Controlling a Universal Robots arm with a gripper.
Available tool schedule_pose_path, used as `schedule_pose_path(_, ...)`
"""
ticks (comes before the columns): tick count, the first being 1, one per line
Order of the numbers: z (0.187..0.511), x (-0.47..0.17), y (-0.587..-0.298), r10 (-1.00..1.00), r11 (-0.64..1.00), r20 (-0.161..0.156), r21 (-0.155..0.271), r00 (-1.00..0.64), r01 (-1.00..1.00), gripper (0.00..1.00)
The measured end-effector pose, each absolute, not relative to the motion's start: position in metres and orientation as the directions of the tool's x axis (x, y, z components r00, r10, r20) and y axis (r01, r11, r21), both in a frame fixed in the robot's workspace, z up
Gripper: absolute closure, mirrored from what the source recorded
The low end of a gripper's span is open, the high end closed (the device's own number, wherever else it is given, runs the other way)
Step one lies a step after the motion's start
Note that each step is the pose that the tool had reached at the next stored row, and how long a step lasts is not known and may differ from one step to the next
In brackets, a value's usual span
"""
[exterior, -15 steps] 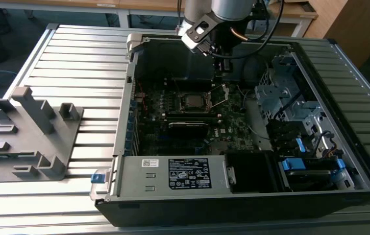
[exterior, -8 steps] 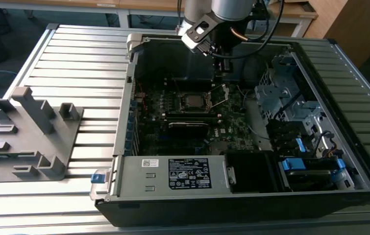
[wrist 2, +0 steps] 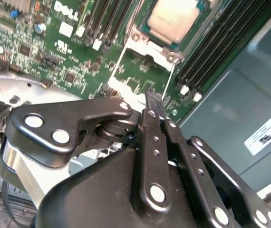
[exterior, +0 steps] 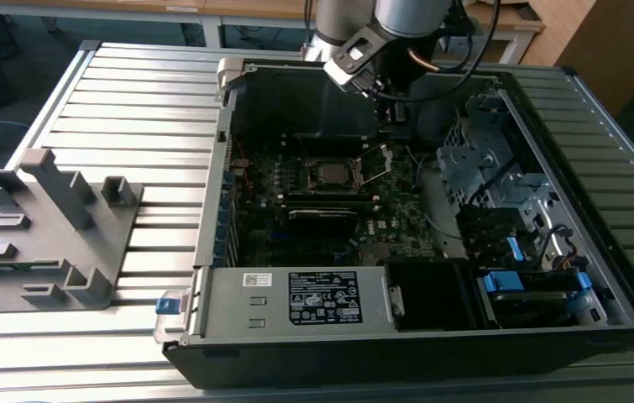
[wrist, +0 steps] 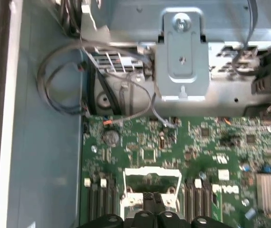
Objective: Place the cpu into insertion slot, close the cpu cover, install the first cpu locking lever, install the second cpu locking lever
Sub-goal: 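Close the cpu cover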
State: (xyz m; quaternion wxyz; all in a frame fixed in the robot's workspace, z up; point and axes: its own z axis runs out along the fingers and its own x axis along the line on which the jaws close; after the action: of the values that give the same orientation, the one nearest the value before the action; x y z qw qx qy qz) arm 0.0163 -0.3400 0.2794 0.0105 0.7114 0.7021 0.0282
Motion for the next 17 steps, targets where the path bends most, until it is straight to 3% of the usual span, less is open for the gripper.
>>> schedule_pose_path(17,0.27,0.052,-0.34,1.0,-0.017,0.025,0.045,0.016,0.999,0.89)
